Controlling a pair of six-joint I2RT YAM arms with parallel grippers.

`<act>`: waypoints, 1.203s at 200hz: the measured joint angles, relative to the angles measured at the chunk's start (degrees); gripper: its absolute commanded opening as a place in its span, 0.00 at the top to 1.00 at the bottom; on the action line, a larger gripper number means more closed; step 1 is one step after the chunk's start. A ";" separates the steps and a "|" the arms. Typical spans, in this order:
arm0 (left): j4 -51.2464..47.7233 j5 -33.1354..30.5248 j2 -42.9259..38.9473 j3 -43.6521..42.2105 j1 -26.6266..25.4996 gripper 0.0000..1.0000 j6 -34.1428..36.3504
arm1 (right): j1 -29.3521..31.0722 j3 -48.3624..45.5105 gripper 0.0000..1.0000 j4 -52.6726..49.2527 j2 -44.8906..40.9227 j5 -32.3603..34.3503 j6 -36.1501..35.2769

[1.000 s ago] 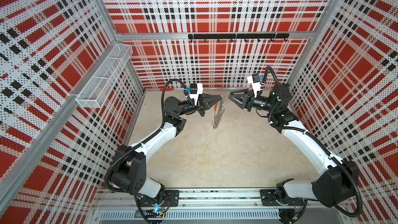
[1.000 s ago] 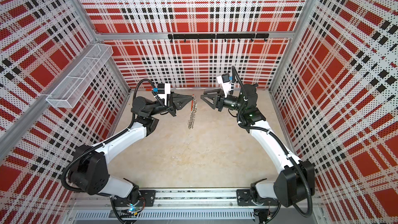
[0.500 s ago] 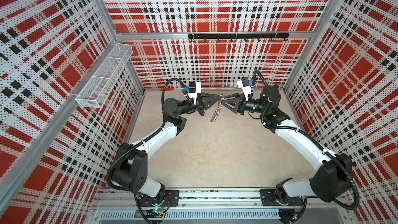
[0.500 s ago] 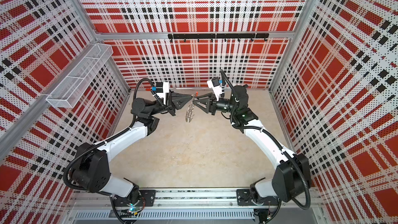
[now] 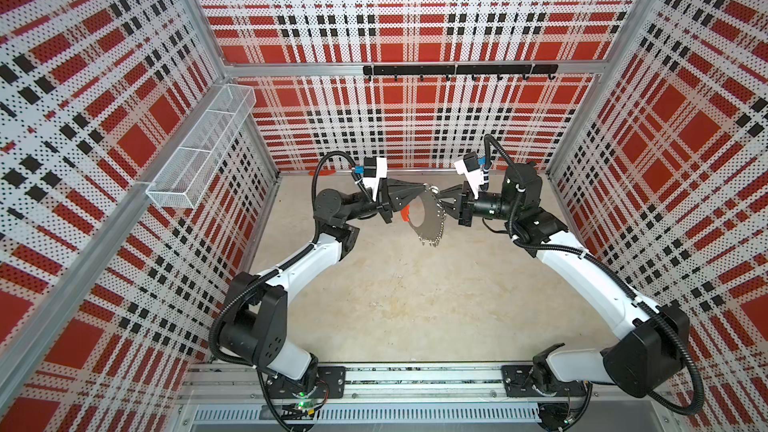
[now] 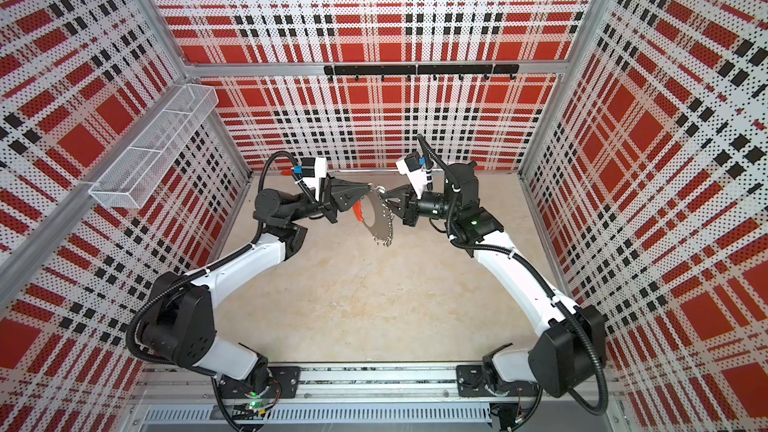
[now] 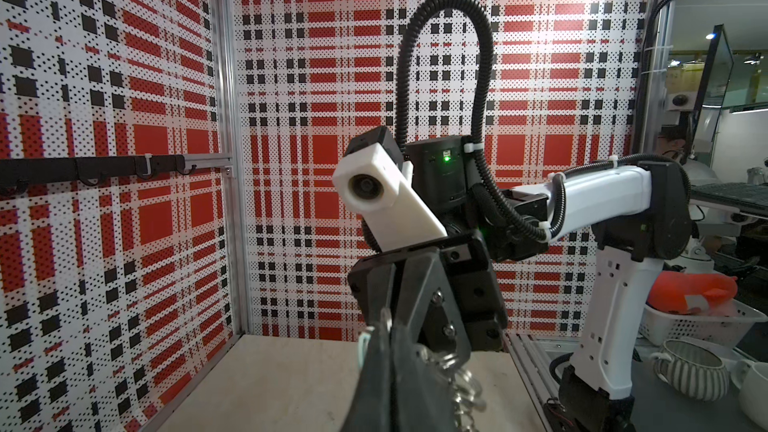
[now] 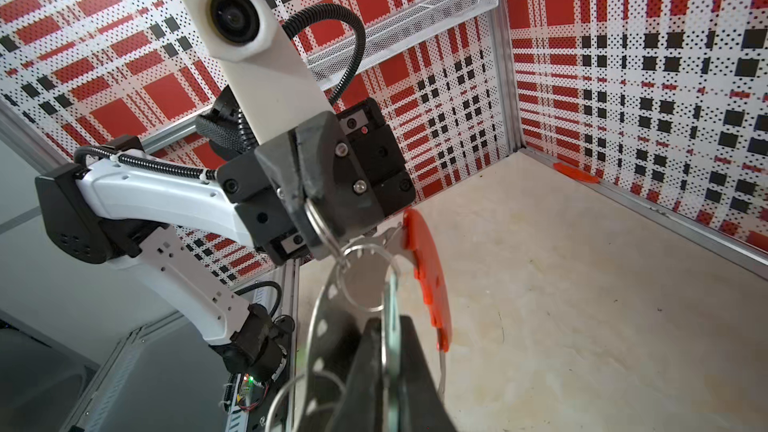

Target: Put the keys on the keyring

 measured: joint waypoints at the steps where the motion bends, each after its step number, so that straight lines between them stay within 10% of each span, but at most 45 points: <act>1: 0.00 0.00 0.02 0.00 0.00 1.00 -0.02 | -0.02 -0.02 1.00 -0.20 -0.09 0.04 -0.11; 47: 0.55 0.42 0.59 -0.02 0.00 1.00 -1.14 | -0.28 -0.02 0.97 -3.02 -1.05 0.94 -2.12; 64: 0.66 0.61 0.59 -0.15 0.00 1.00 -1.53 | -0.28 -0.02 0.75 -3.41 -1.07 1.25 -2.80; 113: 3.80 1.40 0.57 -0.55 0.11 1.00 -2.10 | -3.56 -3.98 0.54 -5.64 -4.44 8.20 -4.13; 240: 4.46 1.11 0.57 -1.42 -0.07 1.00 -2.34 | 1.97 -1.07 0.57 6.75 -1.64 4.55 4.35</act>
